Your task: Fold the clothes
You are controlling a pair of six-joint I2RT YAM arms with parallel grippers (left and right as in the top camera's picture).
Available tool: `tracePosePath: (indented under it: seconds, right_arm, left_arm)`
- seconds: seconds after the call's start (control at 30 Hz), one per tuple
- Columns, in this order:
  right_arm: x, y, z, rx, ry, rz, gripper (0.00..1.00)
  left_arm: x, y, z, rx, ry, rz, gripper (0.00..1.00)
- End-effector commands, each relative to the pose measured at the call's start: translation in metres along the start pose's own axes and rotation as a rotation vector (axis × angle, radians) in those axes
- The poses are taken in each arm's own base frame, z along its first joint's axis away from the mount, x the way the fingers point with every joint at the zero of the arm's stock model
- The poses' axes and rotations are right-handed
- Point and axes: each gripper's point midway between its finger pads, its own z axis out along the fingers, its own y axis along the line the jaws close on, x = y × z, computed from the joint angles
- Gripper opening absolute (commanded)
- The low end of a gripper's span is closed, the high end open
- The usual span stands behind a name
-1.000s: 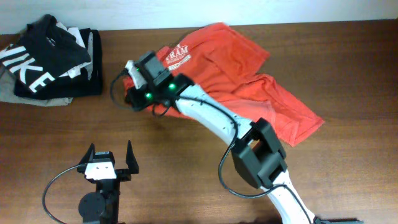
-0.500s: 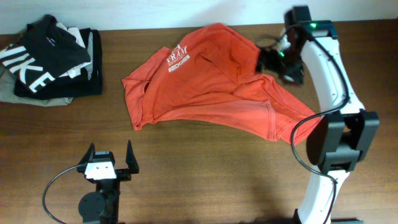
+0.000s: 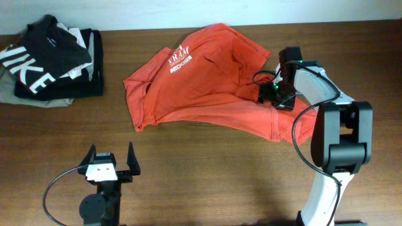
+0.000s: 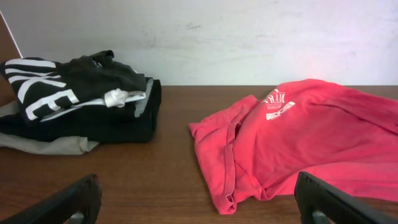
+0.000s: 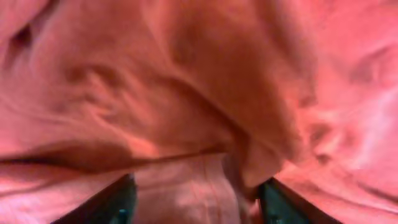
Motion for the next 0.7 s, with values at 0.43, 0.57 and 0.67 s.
tracePosePath:
  seconds: [0.43, 0.57, 0.67]
  right_arm:
    - [-0.008, 0.004, -0.060, 0.113, 0.025, 0.046, 0.19]
    - [-0.003, 0.001, -0.058, 0.127, 0.042, 0.048, 0.29]
    - [0.004, -0.008, -0.045, 0.154, 0.056, 0.050, 0.33]
  left_arm:
    - [0.002, 0.001, 0.000, -0.003, 0.001, 0.012, 0.99]
    - [0.002, 0.001, 0.000, -0.003, 0.001, 0.012, 0.99]
    - [0.002, 0.001, 0.000, -0.003, 0.002, 0.012, 0.99]
